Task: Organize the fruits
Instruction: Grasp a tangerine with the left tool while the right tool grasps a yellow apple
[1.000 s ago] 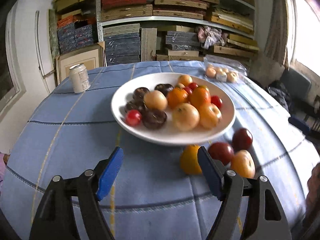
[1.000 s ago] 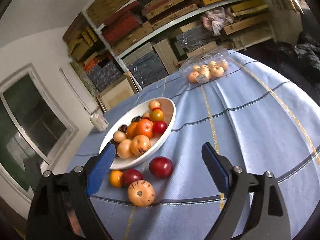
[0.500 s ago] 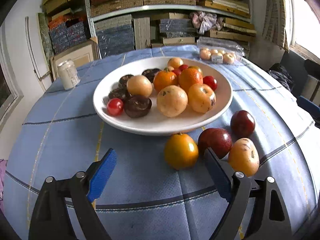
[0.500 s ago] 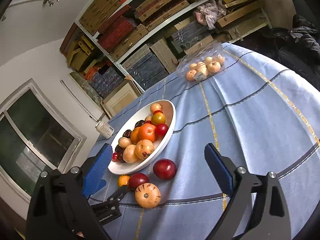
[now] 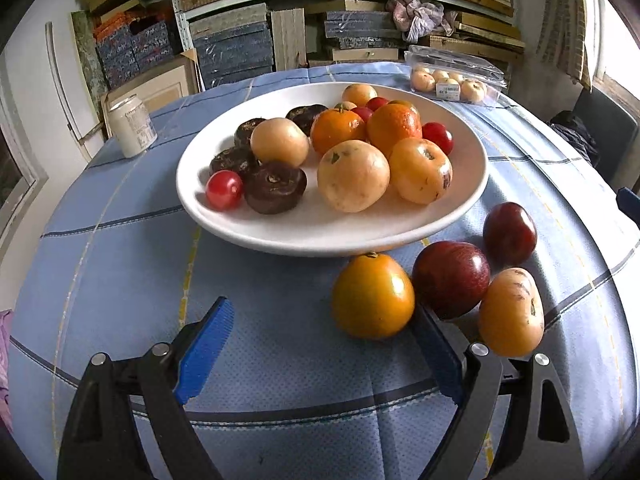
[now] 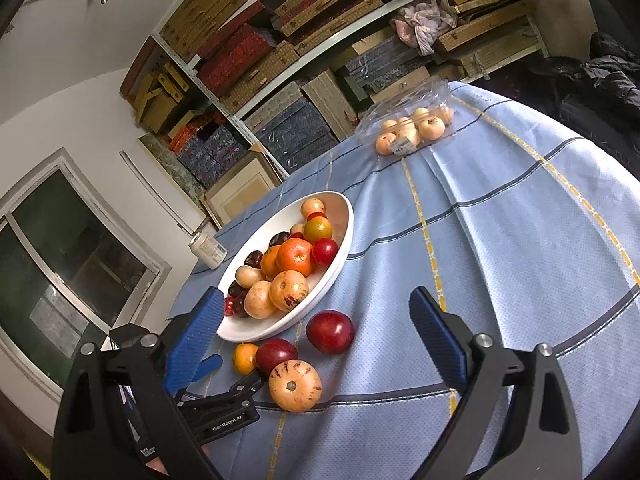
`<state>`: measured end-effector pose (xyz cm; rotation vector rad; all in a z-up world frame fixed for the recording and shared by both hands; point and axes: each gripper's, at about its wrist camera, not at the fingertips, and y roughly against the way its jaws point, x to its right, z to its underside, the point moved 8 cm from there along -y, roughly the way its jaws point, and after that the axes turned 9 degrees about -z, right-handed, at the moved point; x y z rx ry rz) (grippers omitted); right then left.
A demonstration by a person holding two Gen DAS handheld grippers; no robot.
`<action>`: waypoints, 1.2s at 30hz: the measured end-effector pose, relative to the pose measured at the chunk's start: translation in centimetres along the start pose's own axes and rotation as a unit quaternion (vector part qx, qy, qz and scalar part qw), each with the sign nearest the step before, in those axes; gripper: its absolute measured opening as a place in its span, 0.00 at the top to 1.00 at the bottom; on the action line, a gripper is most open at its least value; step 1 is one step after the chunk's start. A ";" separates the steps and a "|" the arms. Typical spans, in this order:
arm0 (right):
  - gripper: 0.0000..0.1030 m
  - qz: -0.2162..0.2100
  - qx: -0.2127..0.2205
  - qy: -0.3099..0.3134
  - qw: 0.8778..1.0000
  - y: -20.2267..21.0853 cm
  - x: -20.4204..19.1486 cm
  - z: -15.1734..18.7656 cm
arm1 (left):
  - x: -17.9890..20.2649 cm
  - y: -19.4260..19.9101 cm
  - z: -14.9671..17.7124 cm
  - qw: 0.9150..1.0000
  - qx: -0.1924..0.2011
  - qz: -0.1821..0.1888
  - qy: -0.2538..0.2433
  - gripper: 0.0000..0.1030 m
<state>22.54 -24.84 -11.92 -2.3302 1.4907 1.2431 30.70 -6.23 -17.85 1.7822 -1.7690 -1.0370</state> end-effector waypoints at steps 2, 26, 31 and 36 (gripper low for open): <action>0.11 0.001 -0.001 0.001 1.000 -0.1 0.0 0.1 | -0.3 -0.2 0.0 1.000 -0.004 0.000 0.006 0.09; 0.11 0.001 -0.017 0.009 1.000 -0.8 -0.5 0.9 | -0.7 -1.1 0.4 0.999 -0.031 0.017 0.030 0.03; 0.11 0.001 -0.020 0.010 1.000 -1.0 -0.5 1.1 | -0.8 -1.2 0.4 0.999 -0.033 0.019 0.032 0.03; 0.11 0.002 -0.020 0.010 1.000 -1.0 -0.5 1.1 | -0.8 -1.2 0.4 0.999 -0.033 0.018 0.031 0.03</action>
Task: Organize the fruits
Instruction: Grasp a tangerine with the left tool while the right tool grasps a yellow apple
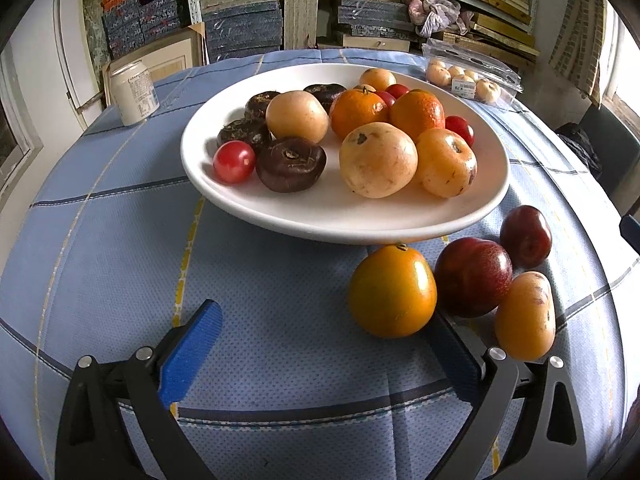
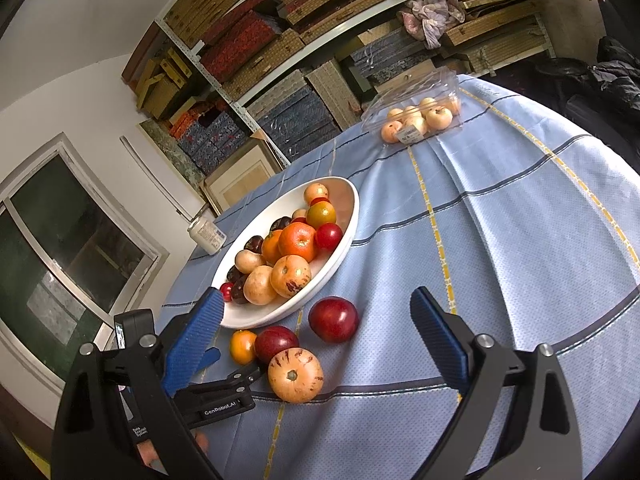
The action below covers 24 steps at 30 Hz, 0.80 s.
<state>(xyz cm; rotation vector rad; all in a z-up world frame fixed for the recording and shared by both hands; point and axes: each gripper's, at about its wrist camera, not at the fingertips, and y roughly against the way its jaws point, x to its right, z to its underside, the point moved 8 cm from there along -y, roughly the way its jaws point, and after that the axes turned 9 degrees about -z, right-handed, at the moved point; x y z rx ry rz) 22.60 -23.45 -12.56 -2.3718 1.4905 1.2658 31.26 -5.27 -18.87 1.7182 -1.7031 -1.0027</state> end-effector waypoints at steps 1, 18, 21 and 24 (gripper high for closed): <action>0.11 0.000 0.000 0.000 1.000 0.0 0.0 -0.1 | 0.0 0.0 0.0 1.000 0.000 0.000 0.000 0.03; 0.09 -0.001 -0.004 0.001 1.000 -0.3 0.0 0.4 | 0.0 1.1 -0.4 1.000 0.026 0.005 0.012 0.03; 0.09 0.000 -0.005 0.002 1.000 -0.4 0.0 0.5 | -0.2 1.5 -0.6 0.999 0.035 0.011 0.019 0.04; 0.09 -0.001 -0.007 0.005 1.000 -0.5 -0.1 0.8 | 0.1 1.9 -0.8 0.999 0.044 0.020 0.016 0.13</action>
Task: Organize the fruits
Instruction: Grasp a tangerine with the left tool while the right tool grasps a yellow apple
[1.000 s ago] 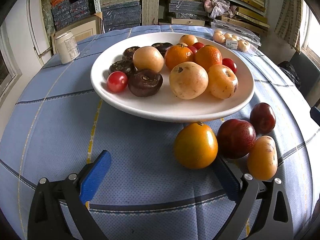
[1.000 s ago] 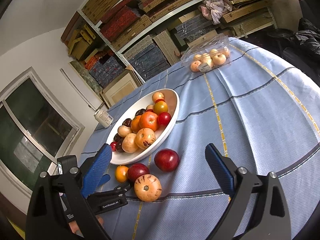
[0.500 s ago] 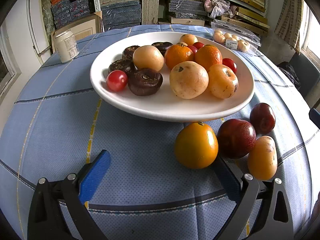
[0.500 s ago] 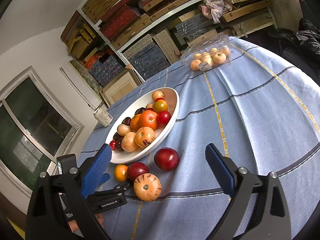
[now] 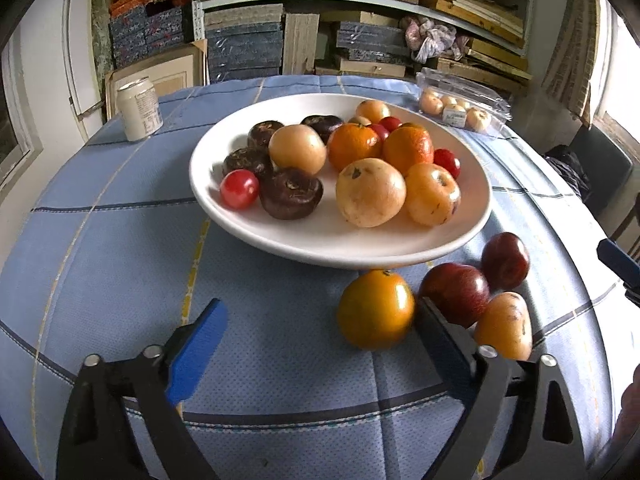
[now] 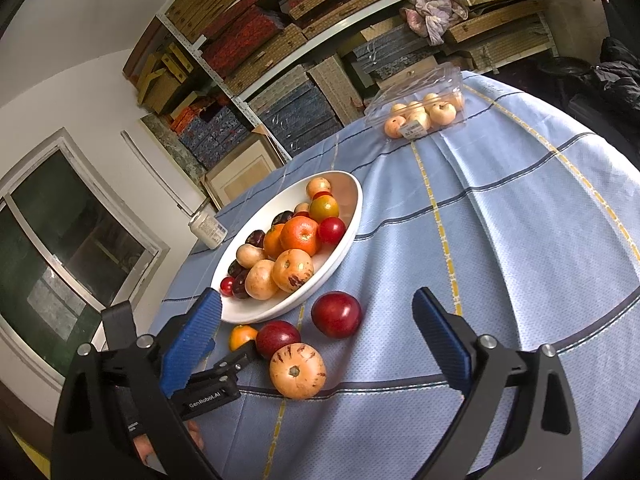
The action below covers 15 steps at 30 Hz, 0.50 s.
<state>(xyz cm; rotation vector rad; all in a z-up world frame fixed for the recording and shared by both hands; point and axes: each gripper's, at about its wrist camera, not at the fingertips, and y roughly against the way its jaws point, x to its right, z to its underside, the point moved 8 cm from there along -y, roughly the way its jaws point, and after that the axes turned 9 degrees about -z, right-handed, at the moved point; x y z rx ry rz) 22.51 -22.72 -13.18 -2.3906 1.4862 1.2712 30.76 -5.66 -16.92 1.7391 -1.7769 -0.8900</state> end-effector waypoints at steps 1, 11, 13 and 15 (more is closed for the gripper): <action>0.09 0.000 0.000 0.000 1.000 0.0 0.0 -0.1 | 0.2 0.0 0.0 1.000 0.000 0.004 -0.003 0.18; 0.09 -0.005 -0.025 0.031 0.999 -0.3 -1.2 0.4 | 2.6 0.6 0.5 0.996 -0.002 0.083 -0.021 0.63; 0.09 -0.003 -0.044 0.050 0.998 -0.6 -1.7 0.9 | 2.4 1.0 0.4 0.996 0.008 0.089 -0.017 0.63; 0.09 0.003 -0.063 0.075 0.995 -0.9 -2.2 1.5 | 2.0 1.8 0.4 0.997 0.020 0.076 -0.022 0.63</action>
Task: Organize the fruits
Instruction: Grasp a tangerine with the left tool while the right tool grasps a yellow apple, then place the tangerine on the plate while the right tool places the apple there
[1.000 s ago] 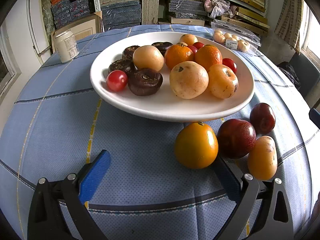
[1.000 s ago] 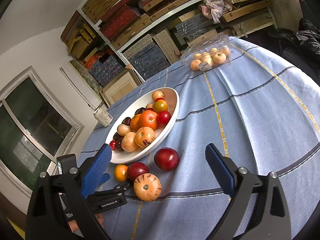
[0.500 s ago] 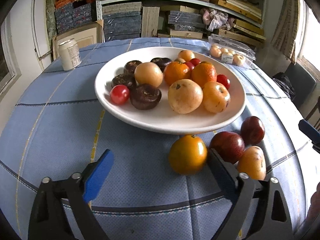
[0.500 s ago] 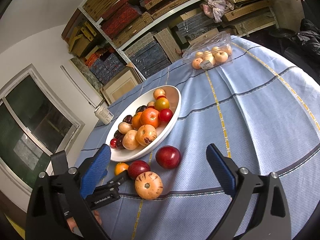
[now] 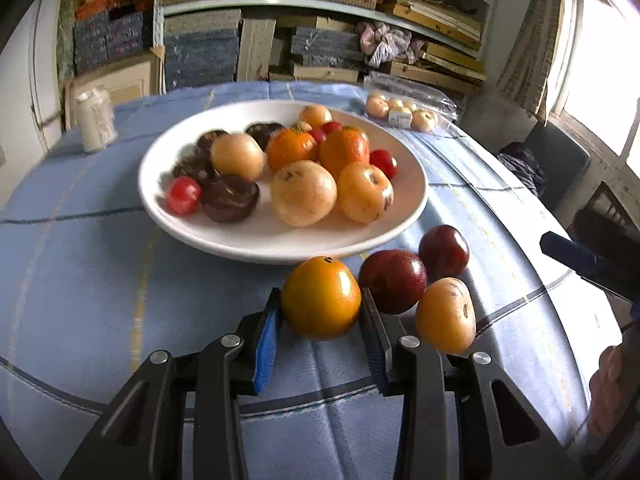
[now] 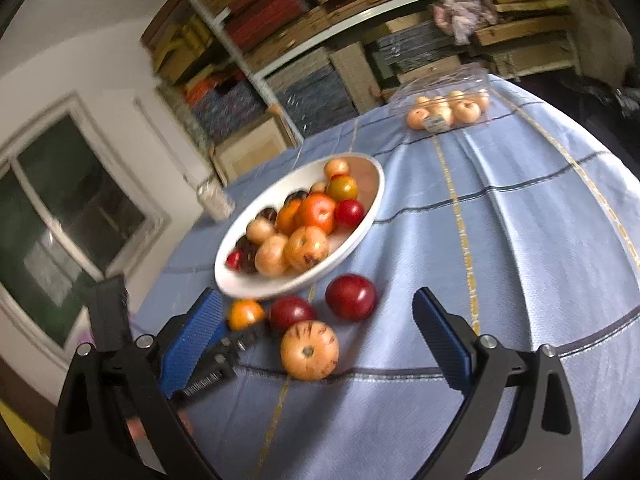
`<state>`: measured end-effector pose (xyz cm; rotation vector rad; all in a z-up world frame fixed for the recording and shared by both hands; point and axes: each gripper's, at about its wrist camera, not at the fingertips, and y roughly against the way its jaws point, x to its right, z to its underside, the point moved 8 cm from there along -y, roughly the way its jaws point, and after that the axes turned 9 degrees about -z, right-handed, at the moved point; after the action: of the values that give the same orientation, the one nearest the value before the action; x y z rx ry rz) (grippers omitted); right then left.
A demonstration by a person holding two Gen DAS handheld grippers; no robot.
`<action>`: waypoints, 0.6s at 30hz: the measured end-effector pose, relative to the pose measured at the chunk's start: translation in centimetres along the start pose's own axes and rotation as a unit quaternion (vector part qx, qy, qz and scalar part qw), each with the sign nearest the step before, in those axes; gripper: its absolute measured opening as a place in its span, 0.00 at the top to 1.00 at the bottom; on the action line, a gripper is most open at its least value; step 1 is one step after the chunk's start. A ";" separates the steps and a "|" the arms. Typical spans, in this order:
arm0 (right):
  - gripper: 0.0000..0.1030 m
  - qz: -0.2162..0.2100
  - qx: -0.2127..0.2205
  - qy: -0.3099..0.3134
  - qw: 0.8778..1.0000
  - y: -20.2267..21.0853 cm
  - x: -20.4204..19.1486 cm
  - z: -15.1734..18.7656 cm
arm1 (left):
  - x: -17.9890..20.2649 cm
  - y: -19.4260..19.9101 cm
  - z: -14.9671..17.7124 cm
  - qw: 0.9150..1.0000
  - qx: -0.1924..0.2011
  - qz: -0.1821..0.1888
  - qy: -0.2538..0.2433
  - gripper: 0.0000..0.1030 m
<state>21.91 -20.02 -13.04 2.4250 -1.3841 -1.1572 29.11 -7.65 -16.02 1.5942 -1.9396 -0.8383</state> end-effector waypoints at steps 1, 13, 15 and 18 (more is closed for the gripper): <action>0.09 0.009 -0.015 0.024 1.000 -0.4 -0.5 0.5 | -0.3 0.5 0.0 1.000 0.006 -0.008 -0.001 0.63; 0.40 0.057 -0.107 0.116 0.986 -4.6 -2.0 4.7 | -3.0 2.0 -0.6 0.999 0.020 -0.027 0.026 0.63; 0.42 0.062 -0.110 0.116 0.985 -5.0 -1.9 4.8 | -2.9 2.1 -0.6 0.999 0.019 -0.025 0.025 0.63; 0.46 0.073 -0.116 0.114 0.984 -5.8 -1.5 4.9 | -2.7 2.0 -0.5 0.999 0.017 -0.019 0.024 0.63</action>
<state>22.22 -14.32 -18.20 2.1756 -1.2557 -0.9158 28.65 -4.82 -14.20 1.6599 -1.9049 -0.7791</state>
